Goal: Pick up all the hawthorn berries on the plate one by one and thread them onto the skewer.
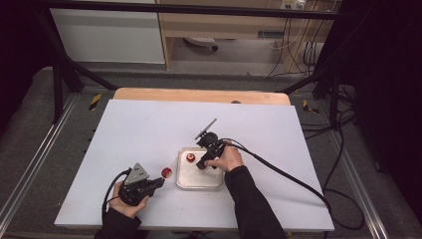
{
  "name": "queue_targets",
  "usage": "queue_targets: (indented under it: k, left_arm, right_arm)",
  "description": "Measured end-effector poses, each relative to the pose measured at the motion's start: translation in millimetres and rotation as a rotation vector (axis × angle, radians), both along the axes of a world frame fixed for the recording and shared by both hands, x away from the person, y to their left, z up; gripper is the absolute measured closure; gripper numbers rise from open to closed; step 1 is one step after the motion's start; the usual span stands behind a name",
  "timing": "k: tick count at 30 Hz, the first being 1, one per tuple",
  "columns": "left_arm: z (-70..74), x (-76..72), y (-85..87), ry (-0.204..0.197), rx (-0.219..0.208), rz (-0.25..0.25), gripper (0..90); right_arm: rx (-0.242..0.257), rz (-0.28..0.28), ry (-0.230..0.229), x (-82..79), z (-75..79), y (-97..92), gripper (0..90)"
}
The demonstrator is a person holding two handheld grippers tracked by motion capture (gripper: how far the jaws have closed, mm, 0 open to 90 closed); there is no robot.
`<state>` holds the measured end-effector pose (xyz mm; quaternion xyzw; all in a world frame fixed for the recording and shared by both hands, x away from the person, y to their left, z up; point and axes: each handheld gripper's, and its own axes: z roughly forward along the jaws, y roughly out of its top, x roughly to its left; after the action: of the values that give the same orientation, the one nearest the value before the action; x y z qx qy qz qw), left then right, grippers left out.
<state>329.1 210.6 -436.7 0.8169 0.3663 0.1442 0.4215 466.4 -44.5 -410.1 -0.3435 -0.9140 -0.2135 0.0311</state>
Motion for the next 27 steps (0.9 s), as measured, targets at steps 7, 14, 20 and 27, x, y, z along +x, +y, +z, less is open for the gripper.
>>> queue_targets:
  k: [7,14,20,27]
  left_arm:
    - [-0.3,0.2,-0.3,0.001,0.003,-0.001,88.1]
    - [-0.4,0.2,-0.7,0.0,0.007,0.0,88.1]
    - [-0.3,0.0,-0.9,-0.002,0.008,-0.001,88.0]
    - [0.2,-0.8,-1.9,-0.008,0.009,0.001,88.1]
  right_arm:
    - [0.003,-0.011,0.032,4.0,-2.5,-0.1,59.1]
    - [-0.002,-0.02,0.045,4.9,-4.3,0.1,61.6]
    - [0.014,-0.024,0.034,1.8,1.4,-1.6,62.2]
    - [0.048,-0.018,-0.006,-9.8,16.6,-6.8,62.3]
